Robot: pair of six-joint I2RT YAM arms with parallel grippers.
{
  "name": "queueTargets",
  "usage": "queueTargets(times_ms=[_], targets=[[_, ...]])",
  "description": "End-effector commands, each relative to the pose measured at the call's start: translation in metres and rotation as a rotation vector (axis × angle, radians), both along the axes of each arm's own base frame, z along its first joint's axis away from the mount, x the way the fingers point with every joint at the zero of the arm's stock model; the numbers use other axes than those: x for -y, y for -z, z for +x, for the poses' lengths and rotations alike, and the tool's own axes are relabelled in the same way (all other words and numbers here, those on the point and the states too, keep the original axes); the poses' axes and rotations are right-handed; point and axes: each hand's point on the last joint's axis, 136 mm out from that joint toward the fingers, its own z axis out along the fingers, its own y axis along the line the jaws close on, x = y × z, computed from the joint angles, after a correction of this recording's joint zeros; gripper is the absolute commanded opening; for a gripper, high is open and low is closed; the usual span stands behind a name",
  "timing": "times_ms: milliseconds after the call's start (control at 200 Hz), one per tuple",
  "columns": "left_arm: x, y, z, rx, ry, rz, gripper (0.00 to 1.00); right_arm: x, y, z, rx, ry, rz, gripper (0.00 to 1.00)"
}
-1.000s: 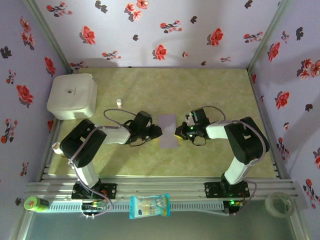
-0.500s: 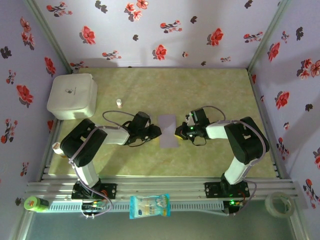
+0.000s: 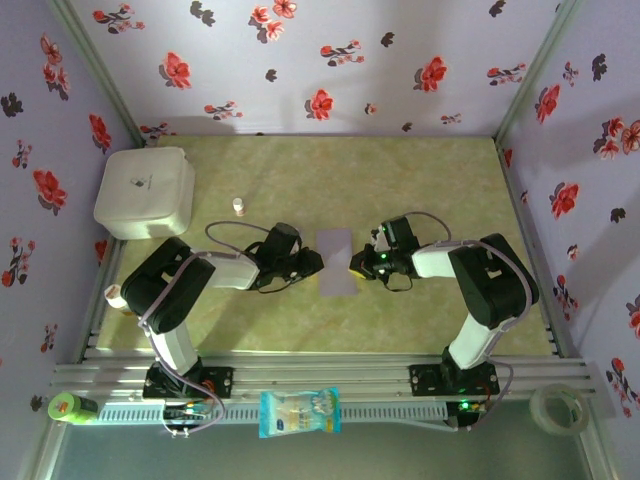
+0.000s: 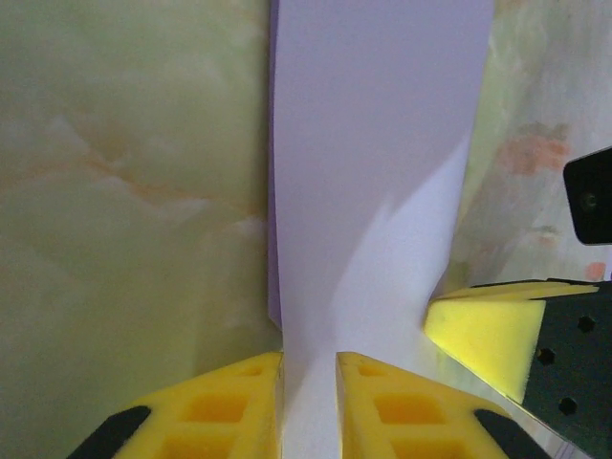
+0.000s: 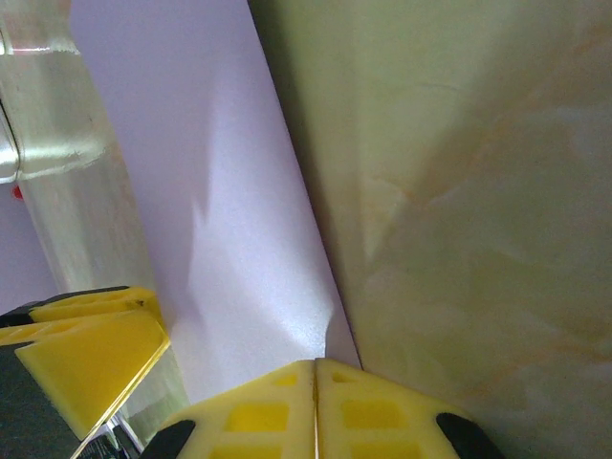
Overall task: Fold a paper plane with a square sheet of paper (pick it up from the middle)
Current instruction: Third fold the triangle at the center of the table.
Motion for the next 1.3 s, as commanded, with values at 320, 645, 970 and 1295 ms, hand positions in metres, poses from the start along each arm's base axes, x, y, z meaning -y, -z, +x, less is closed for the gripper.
queueTargets(times_ms=[320, 645, 970, 1295], targets=[[-0.003, 0.000, 0.001, -0.002, -0.012, -0.015, 0.04, 0.015, 0.027, -0.014, -0.082, 0.030, -0.082, 0.14], [-0.001, -0.020, 0.000, -0.030, -0.062, -0.095, 0.00, 0.007, -0.045, -0.006, 0.223, -0.082, -0.105, 0.40], [0.001, -0.029, -0.001, -0.092, -0.107, -0.159, 0.00, -0.035, -0.080, -0.067, 1.066, -0.516, -0.387, 0.49], [0.002, -0.030, -0.001, -0.105, -0.111, -0.166, 0.00, -0.060, -0.063, -0.087, 1.258, -0.692, -0.574, 0.54]])
